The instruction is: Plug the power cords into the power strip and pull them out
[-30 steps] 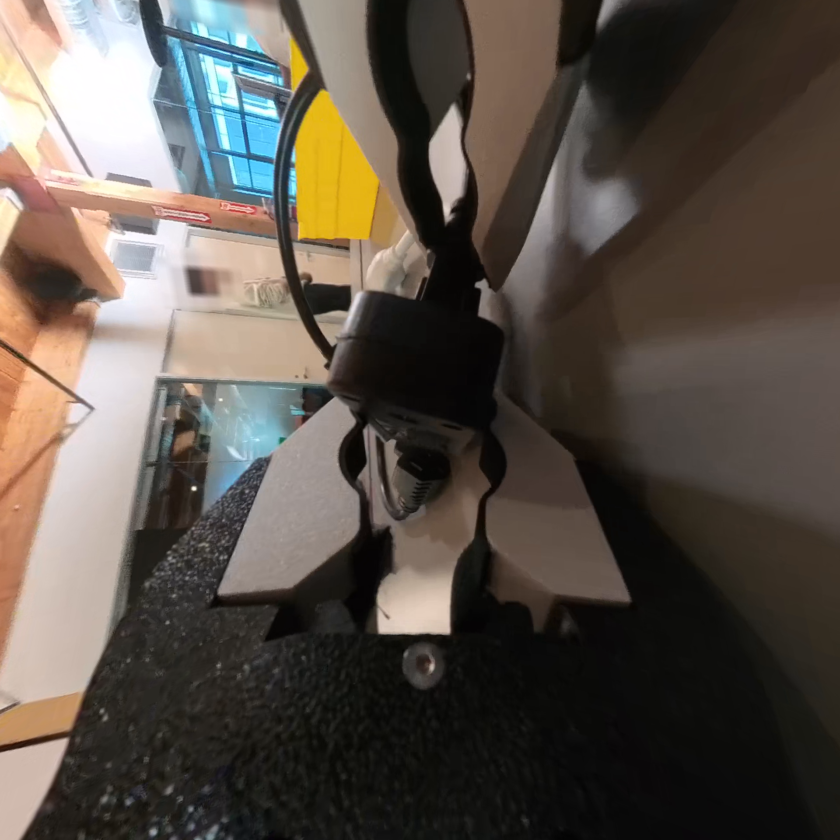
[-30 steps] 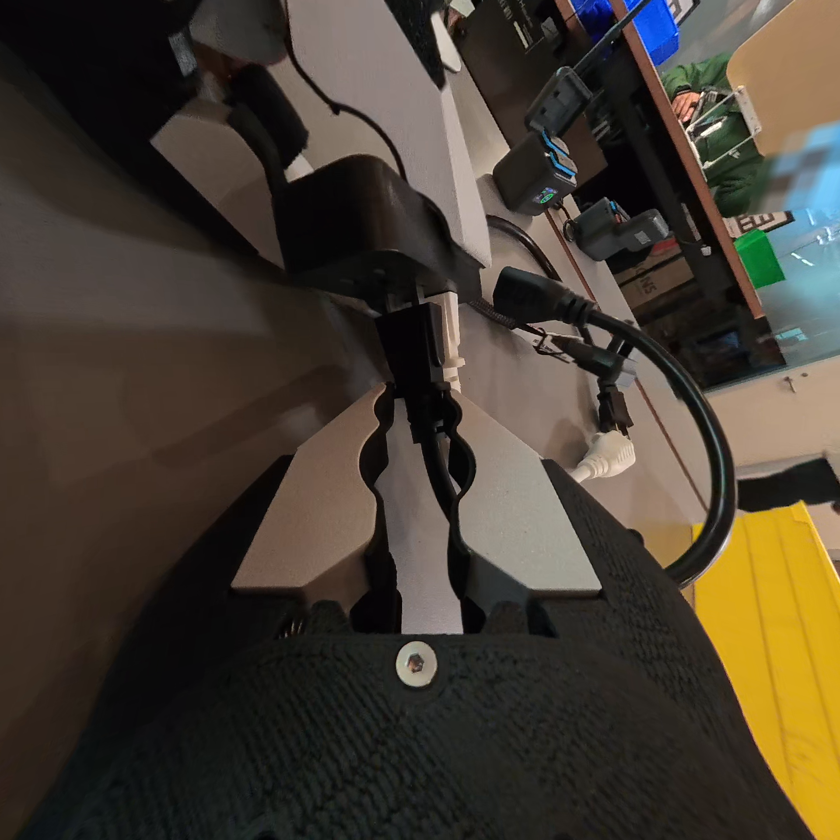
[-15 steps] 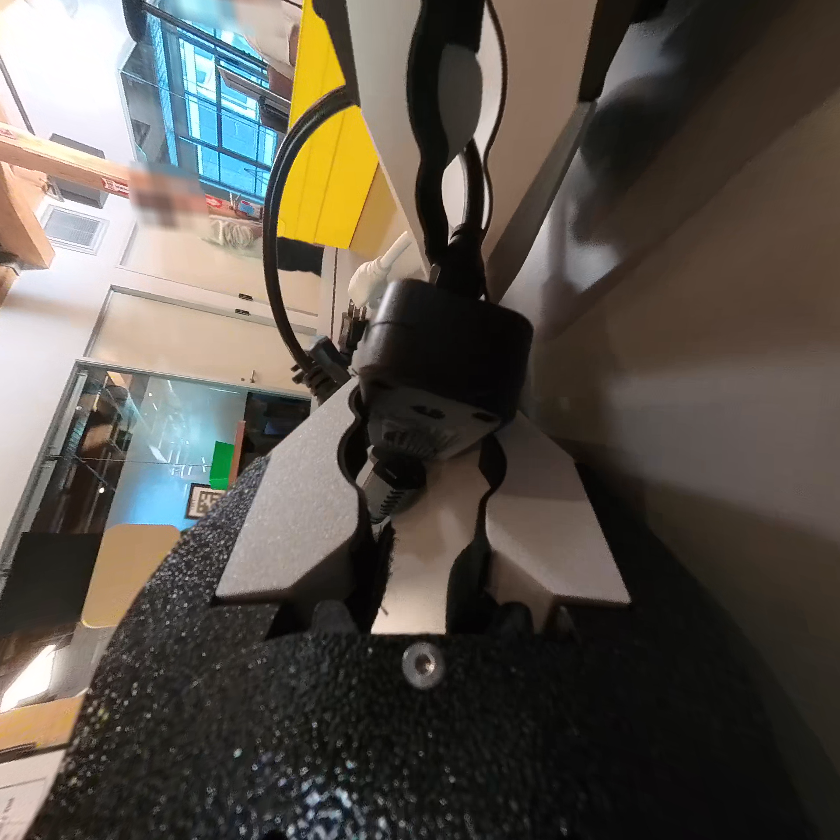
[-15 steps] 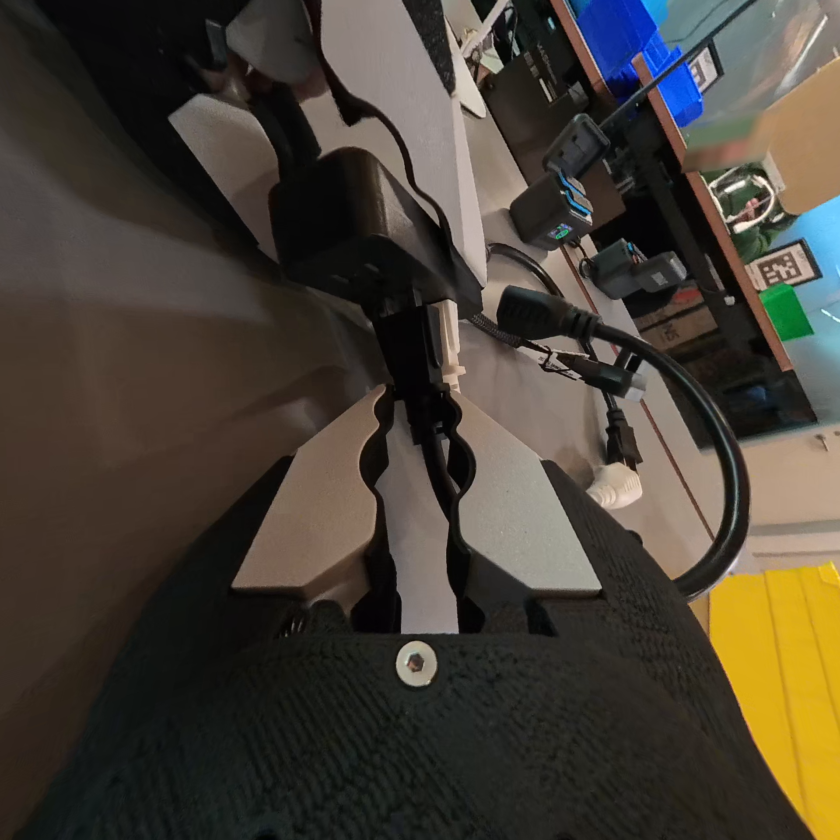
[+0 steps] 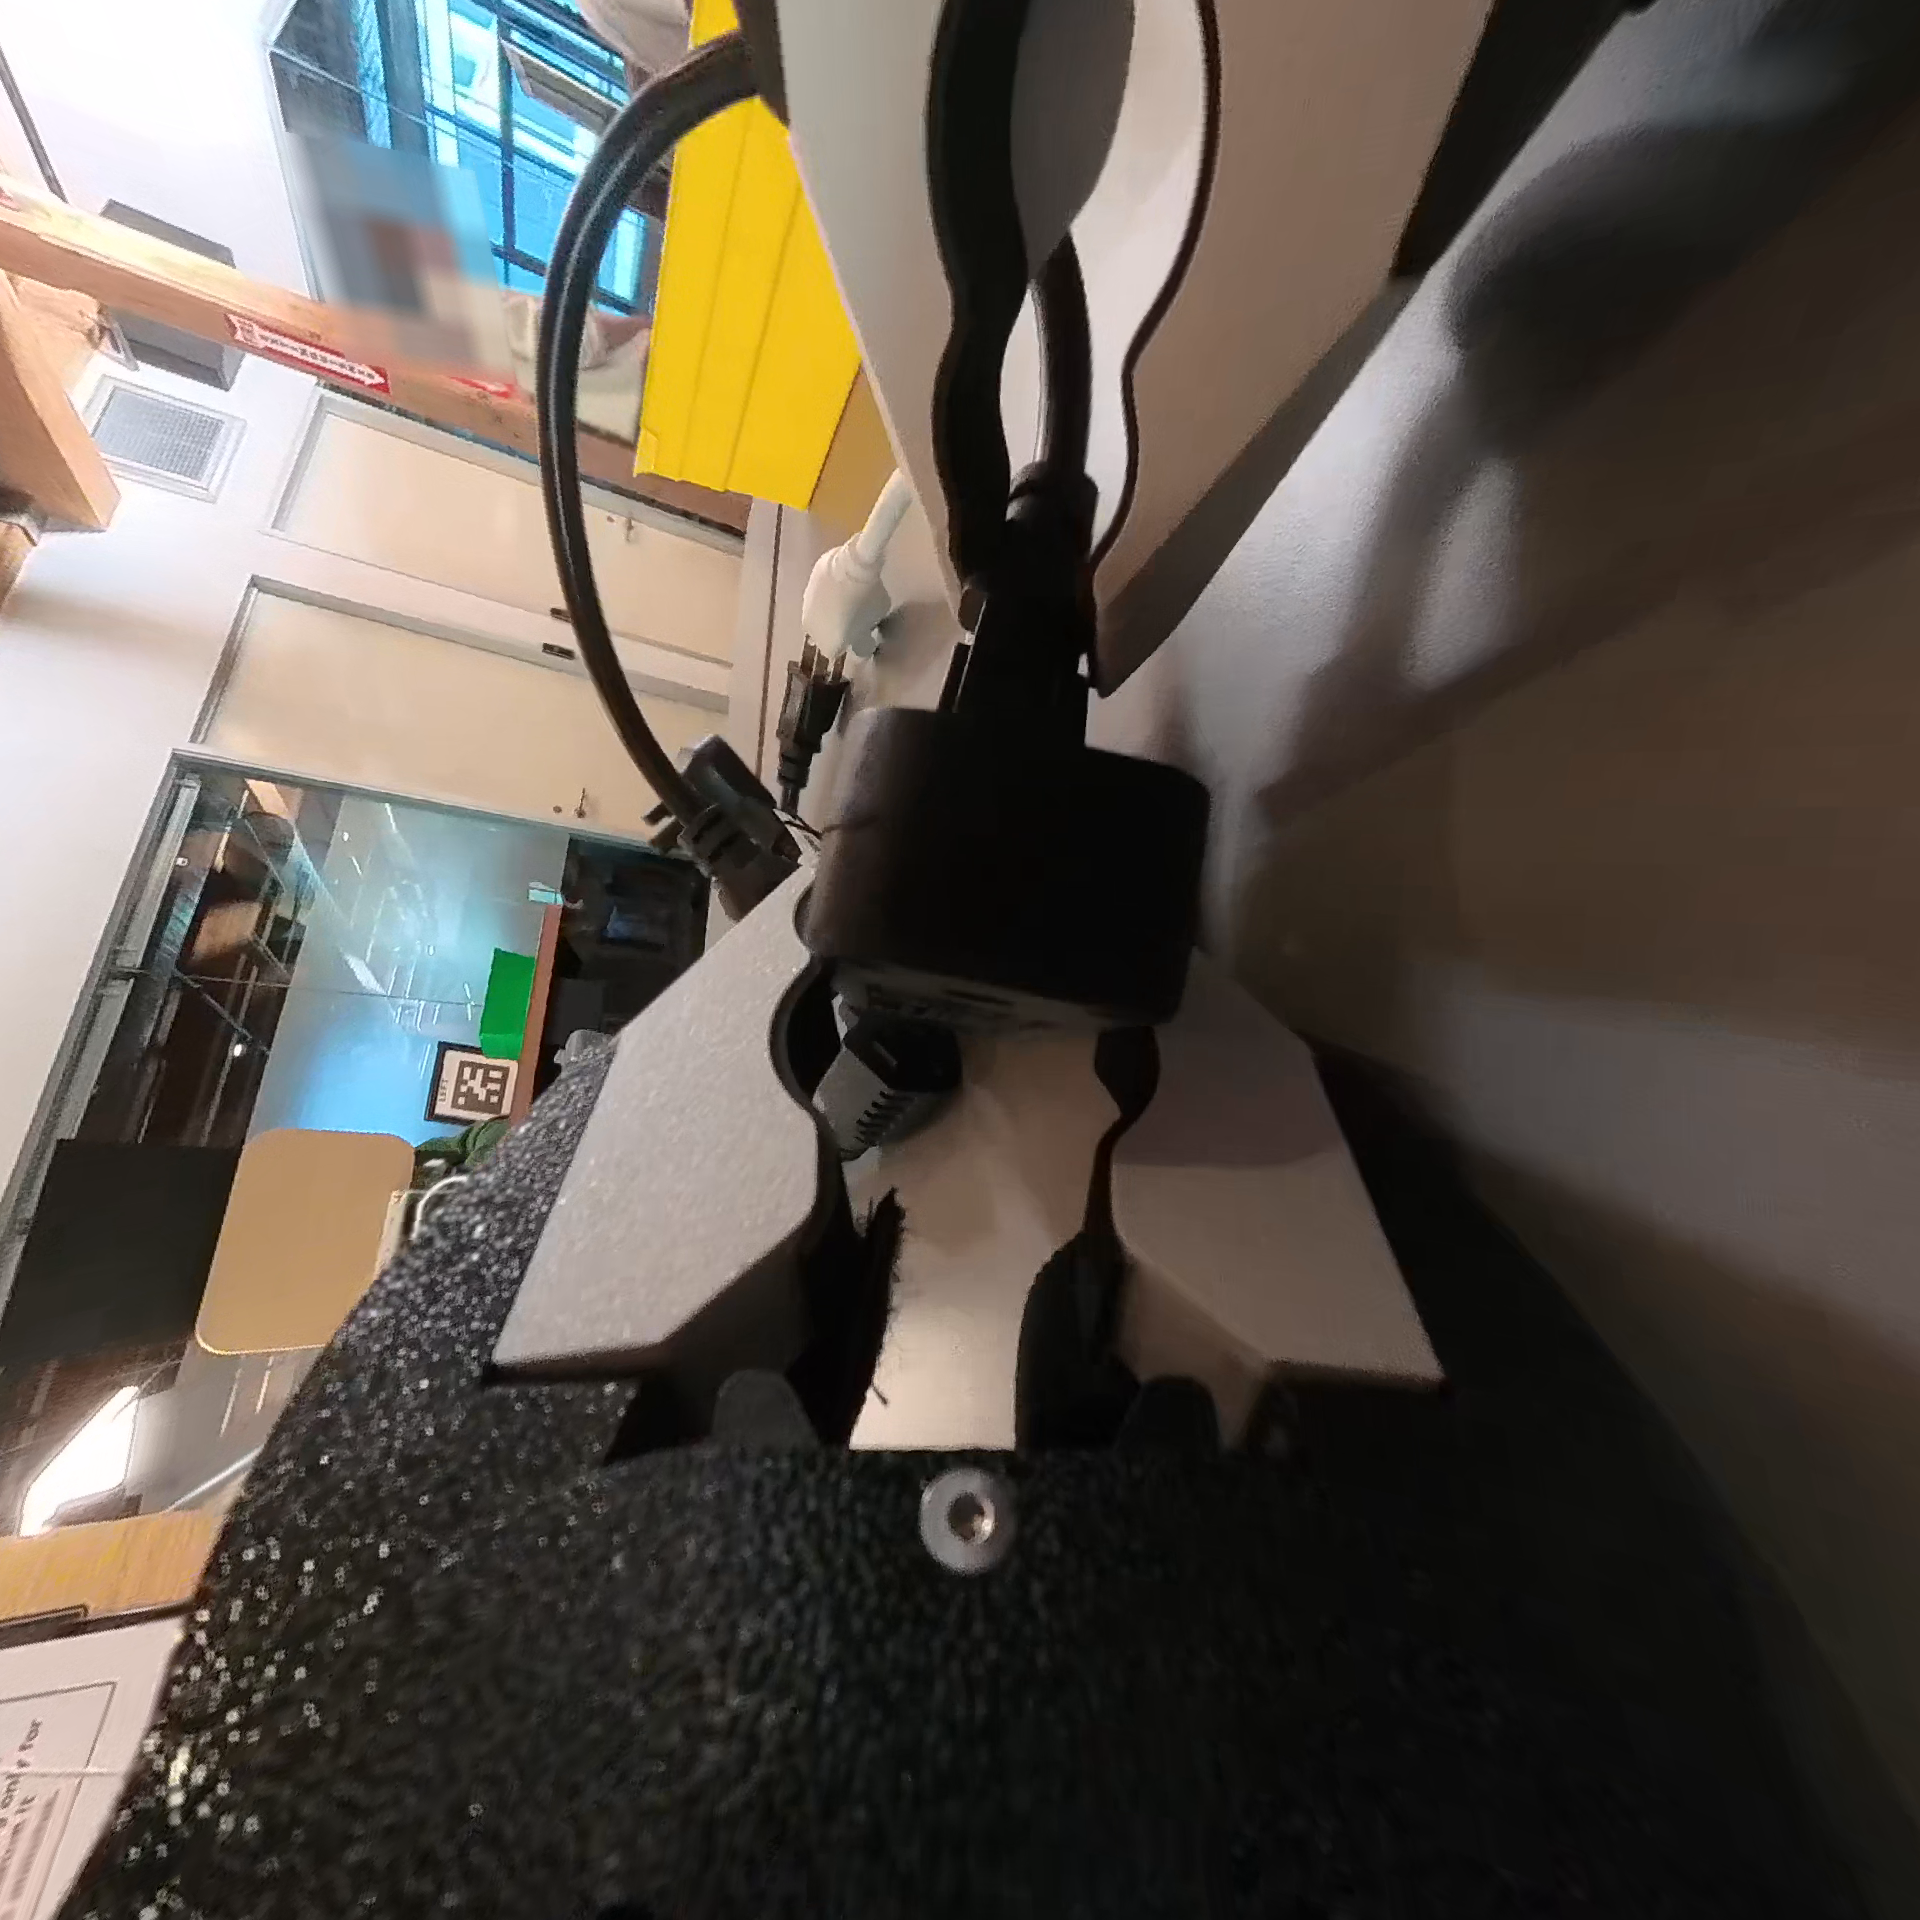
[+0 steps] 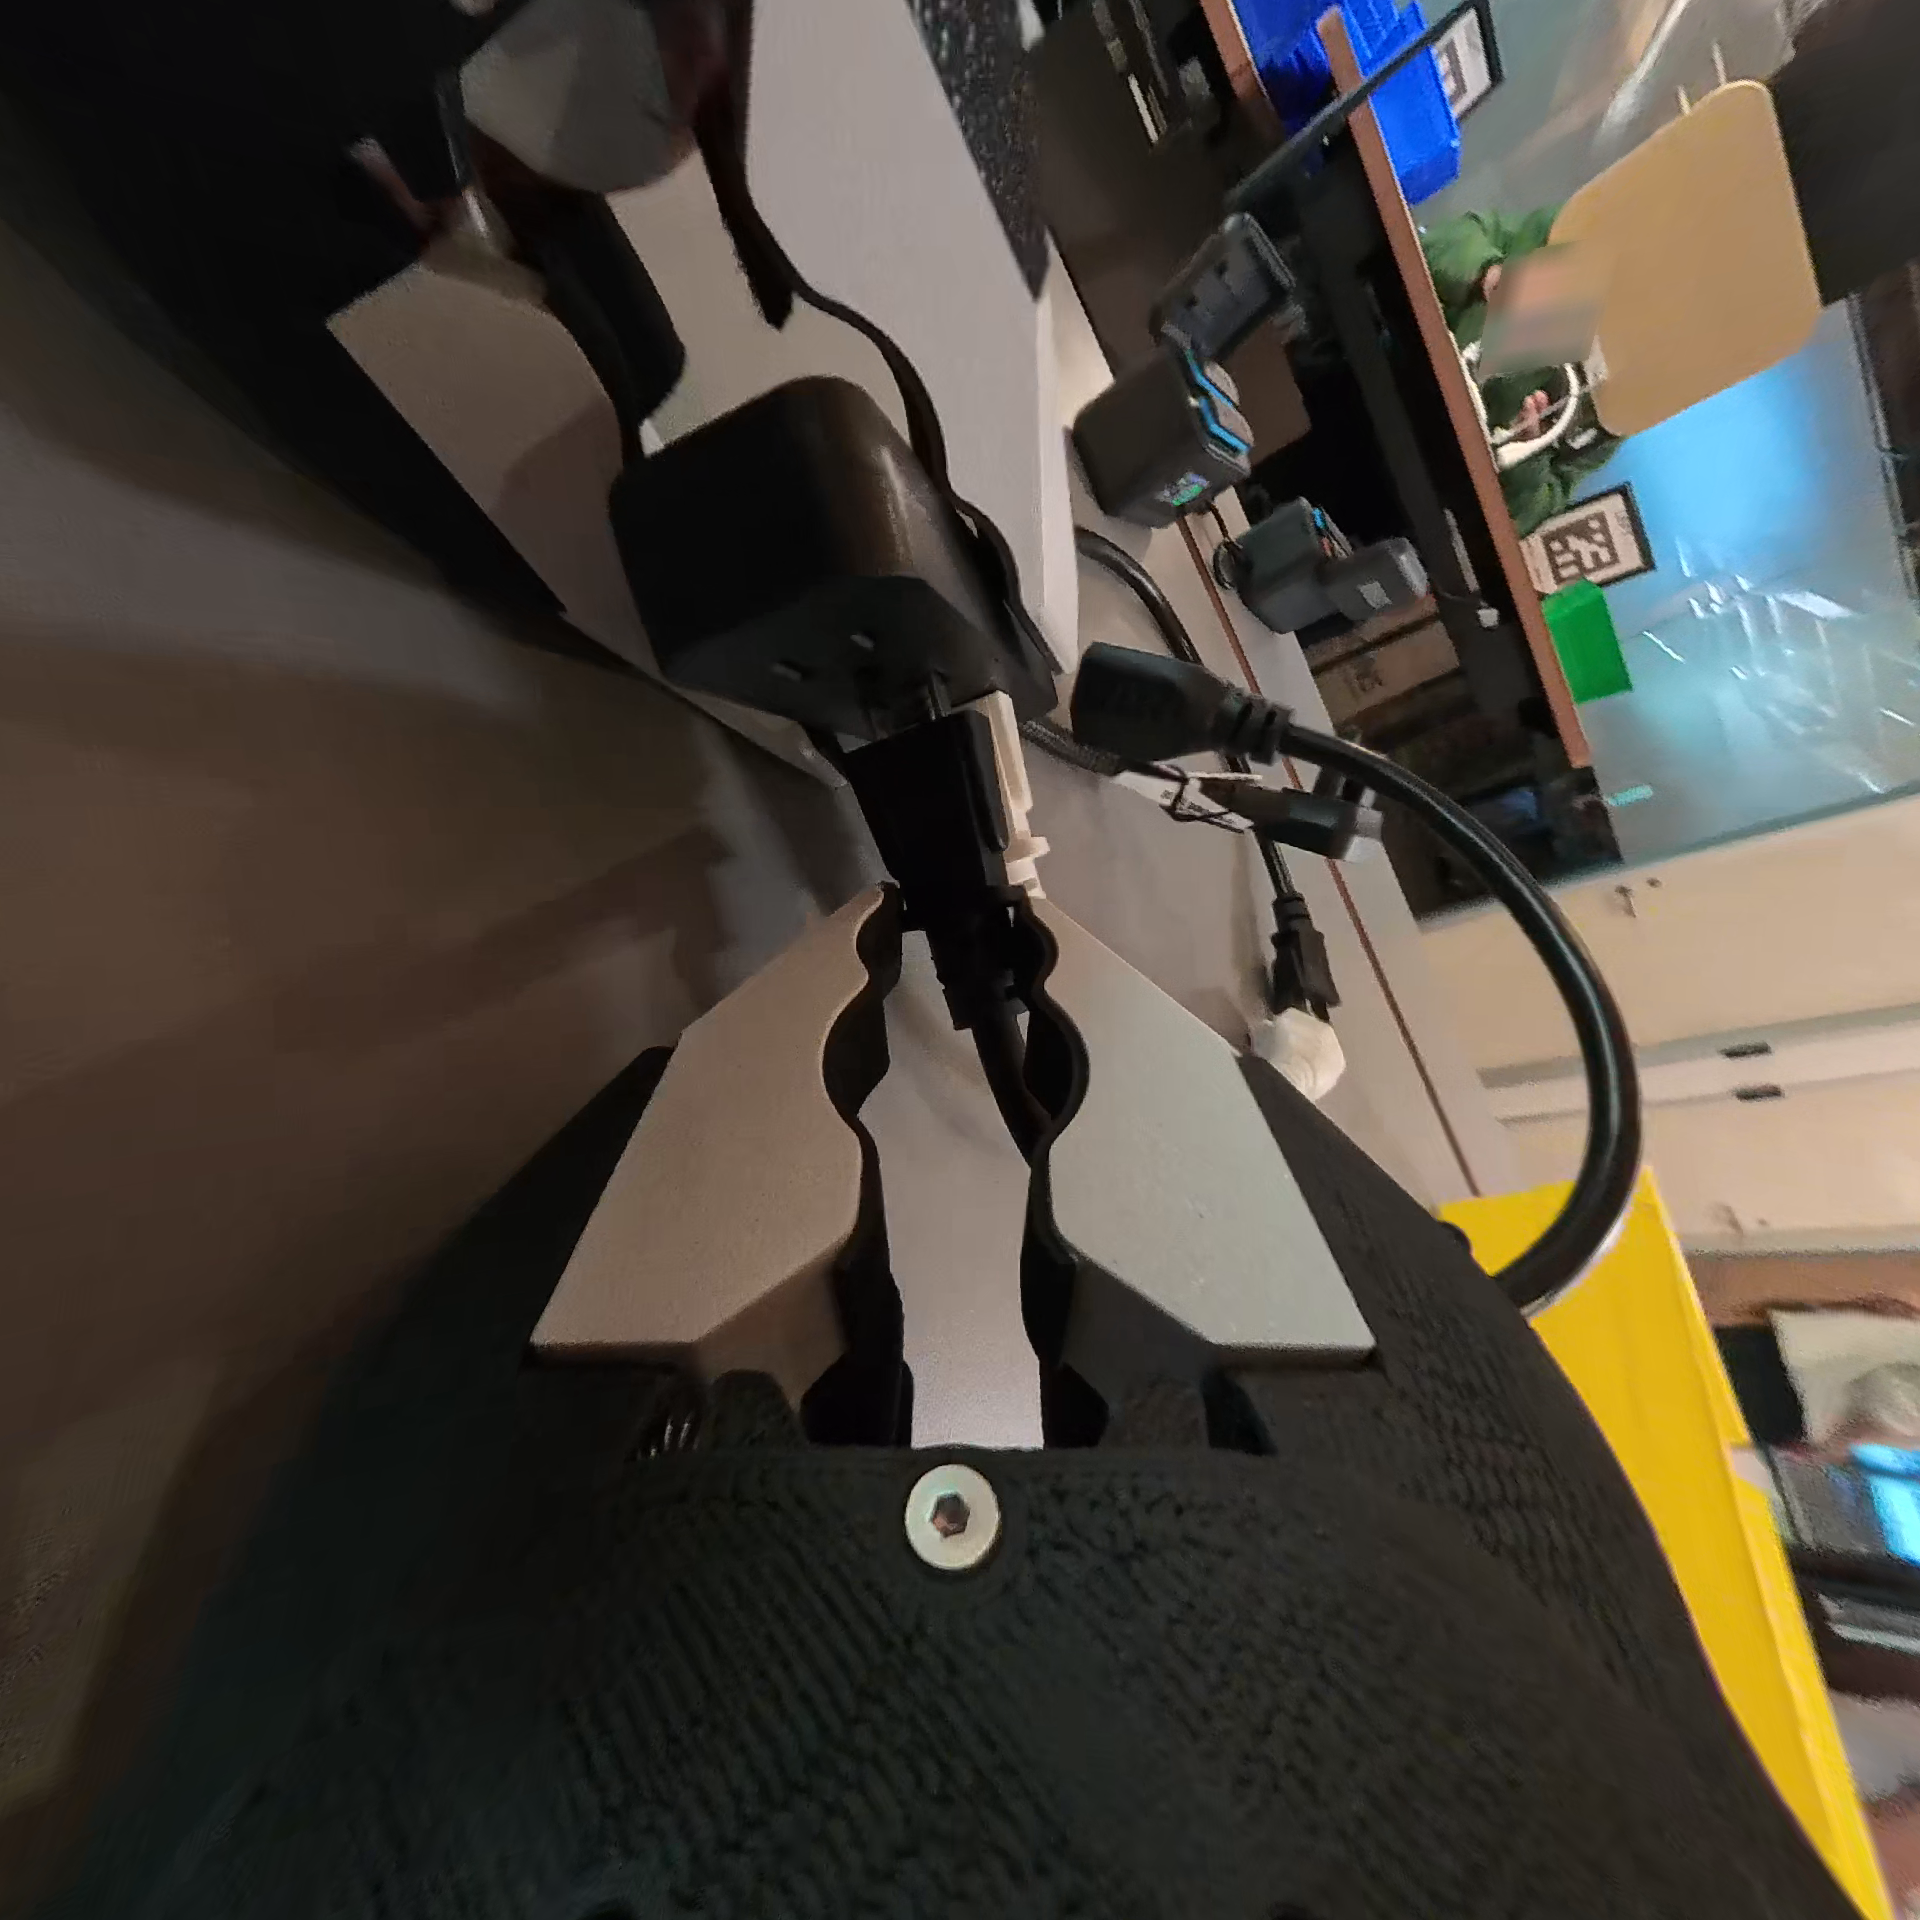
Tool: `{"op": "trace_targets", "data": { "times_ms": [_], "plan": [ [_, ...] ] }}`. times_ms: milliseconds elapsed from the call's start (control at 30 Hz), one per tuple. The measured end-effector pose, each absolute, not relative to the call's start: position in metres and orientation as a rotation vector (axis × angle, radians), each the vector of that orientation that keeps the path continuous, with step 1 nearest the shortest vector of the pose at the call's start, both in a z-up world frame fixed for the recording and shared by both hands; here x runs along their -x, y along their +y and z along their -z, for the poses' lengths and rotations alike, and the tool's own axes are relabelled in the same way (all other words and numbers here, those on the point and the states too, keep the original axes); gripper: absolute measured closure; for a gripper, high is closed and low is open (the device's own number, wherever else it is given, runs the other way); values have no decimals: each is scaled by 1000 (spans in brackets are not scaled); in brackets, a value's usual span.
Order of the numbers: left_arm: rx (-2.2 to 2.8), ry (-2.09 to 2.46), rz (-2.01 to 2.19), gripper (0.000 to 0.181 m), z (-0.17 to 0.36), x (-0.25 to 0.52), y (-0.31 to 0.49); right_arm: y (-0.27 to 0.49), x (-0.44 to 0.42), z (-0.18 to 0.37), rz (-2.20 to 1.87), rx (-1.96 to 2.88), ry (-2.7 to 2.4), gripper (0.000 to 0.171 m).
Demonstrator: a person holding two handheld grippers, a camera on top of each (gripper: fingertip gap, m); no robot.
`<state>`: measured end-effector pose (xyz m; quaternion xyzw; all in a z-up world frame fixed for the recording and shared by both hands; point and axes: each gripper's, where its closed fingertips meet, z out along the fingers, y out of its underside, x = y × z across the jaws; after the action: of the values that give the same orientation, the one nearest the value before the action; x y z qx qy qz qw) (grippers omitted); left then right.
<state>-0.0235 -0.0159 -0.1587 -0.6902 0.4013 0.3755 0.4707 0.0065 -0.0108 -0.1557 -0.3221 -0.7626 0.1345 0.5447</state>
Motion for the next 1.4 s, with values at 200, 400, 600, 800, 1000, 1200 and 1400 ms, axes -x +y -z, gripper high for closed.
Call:
{"op": "trace_targets", "data": {
  "times_ms": [200, 400, 600, 800, 1000, 1200, 1400],
  "plan": [
    [1704, 971, -933, 135, 159, 24, -15, -11, -7, 154, -254, 746, -1790, 154],
    [1709, 964, -917, 135, 159, 24, -12, -6, -4, 154, -283, 727, -1806, 154],
    [1717, 954, -922, 135, 159, 25, -12, -6, -3, 154, -248, 717, -1797, 153],
    [1714, 951, -914, 135, 159, 24, -11, -8, -4, 152, -256, 691, -1795, 154],
    [1708, 958, -921, 135, 159, 22, -10, -4, -3, 155, -286, 687, -1811, 154],
    [1728, 946, -952, 135, 159, 24, -10, -1, -1, 156, -322, 704, -1798, 152],
    [1694, 989, -964, 133, 158, 24, -10, 1, 0, 157, -349, 707, -1790, 151]
  ]
}}
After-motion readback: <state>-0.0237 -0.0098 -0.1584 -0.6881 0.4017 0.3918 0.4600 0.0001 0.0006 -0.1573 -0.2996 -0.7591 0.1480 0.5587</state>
